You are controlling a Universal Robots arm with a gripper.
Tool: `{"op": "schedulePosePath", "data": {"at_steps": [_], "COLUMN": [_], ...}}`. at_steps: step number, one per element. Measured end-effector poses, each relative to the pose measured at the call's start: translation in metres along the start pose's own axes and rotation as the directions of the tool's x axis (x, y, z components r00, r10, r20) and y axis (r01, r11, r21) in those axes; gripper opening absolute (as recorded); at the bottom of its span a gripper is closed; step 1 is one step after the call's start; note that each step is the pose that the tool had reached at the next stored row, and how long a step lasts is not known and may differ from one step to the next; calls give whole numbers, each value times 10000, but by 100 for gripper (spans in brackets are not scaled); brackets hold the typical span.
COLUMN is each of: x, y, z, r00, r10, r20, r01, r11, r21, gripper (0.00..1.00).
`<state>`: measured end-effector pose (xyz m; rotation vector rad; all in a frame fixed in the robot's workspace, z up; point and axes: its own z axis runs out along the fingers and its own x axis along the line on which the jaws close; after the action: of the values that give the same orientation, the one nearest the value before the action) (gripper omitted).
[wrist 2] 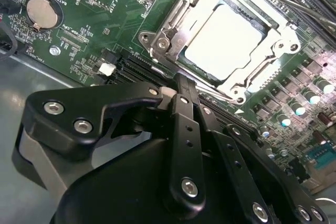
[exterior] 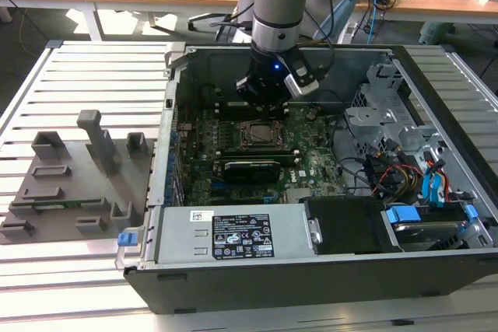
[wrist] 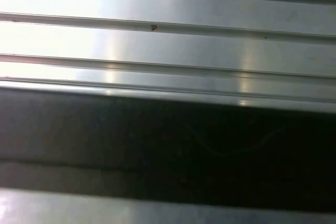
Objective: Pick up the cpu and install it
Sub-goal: 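Install the first cpu locking lever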
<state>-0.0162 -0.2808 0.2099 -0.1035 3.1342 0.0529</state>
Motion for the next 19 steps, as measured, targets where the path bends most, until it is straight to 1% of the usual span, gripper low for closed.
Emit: {"op": "schedulePosePath", "data": {"at_steps": [7, 9, 10, 11, 13, 14, 15, 17, 19], "x": [-34, -53, -63, -69, -71, -72, -71, -71, -72], "y": [-8, -17, -23, -31, -28, -28, -27, -25, -24], "z": [37, 64, 85, 92, 78, 49, 3, -52, -80], "r00": [10000, 10000, 10000, 10000, 10000, 10000, 10000, 10000, 10000], "r10": [-1, -1, -2, 1, -1, -3, -1, -1, -1], "r20": [-2, -6, 8, -4, 6, 1, -5, -14, -20], "r01": [1, 1, 2, -1, 1, 3, 1, 2, 2], "r11": [10000, 10000, 10000, 10000, 10000, 10000, 10000, 9998, 9995], "r21": [8, 17, -11, 14, 4, 24, 68, 199, 318], "gripper": [11, 11, 11, 11, 11, 11, 11, 11, 11]}}
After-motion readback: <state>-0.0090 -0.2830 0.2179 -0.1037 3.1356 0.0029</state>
